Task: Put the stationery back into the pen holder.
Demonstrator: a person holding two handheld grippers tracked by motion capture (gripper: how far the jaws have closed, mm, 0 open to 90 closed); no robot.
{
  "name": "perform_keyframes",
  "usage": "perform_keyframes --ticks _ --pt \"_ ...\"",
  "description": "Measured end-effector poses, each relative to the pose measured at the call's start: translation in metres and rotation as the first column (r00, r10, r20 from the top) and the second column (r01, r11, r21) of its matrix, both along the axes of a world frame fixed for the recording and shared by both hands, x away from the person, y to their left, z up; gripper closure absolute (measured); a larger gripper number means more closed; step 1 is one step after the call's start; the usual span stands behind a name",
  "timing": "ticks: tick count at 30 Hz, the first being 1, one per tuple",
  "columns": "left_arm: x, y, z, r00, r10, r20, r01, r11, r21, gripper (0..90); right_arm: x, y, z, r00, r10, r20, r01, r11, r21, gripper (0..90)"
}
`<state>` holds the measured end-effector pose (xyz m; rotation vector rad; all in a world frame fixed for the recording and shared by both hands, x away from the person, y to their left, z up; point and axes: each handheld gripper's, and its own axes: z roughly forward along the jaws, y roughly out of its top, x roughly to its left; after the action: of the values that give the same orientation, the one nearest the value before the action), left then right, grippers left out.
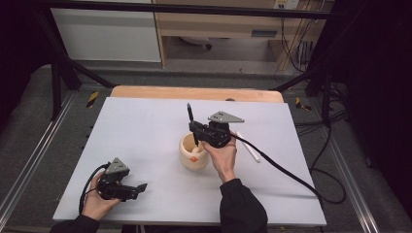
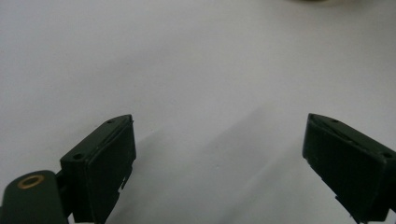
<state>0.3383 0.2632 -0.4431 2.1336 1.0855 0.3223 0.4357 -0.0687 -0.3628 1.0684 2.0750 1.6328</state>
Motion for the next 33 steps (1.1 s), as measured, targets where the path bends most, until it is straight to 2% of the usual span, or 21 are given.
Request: perform_keyframes --ticks 11,14,26,29,33 --pt "0.0 -0.001 -0.001 1.0 -0.001 -0.002 0.001 1.0 0.001 9.7 -0.005 -0.001 -0.025 0.9993 0.016 -0.032 -0.017 1.0 -0.018 80.0" --pt "0.0 -0.001 -0.001 1.0 -0.002 -0.003 0.002 1.0 0.002 9.6 -0.006 0.0 -0.029 0.999 0.027 -0.035 -0.028 0.999 -0.038 79.9" --pt "0.0 -0.001 -0.001 1.0 -0.004 -0.005 0.004 1.0 0.003 9.5 -0.011 0.004 -0.038 0.9979 0.05 -0.041 -0.055 0.992 -0.117 79.2" --pt "0.0 -0.001 -0.001 1.0 -0.005 -0.005 0.005 1.0 0.002 9.5 -0.012 0.003 -0.038 0.9978 0.055 -0.037 -0.059 0.989 -0.135 74.9" --pt "0.0 -0.001 -0.001 1.0 -0.005 -0.006 0.005 1.0 0.002 9.5 -0.015 0.001 -0.033 0.9975 0.068 -0.019 -0.07 0.988 -0.137 71.3"
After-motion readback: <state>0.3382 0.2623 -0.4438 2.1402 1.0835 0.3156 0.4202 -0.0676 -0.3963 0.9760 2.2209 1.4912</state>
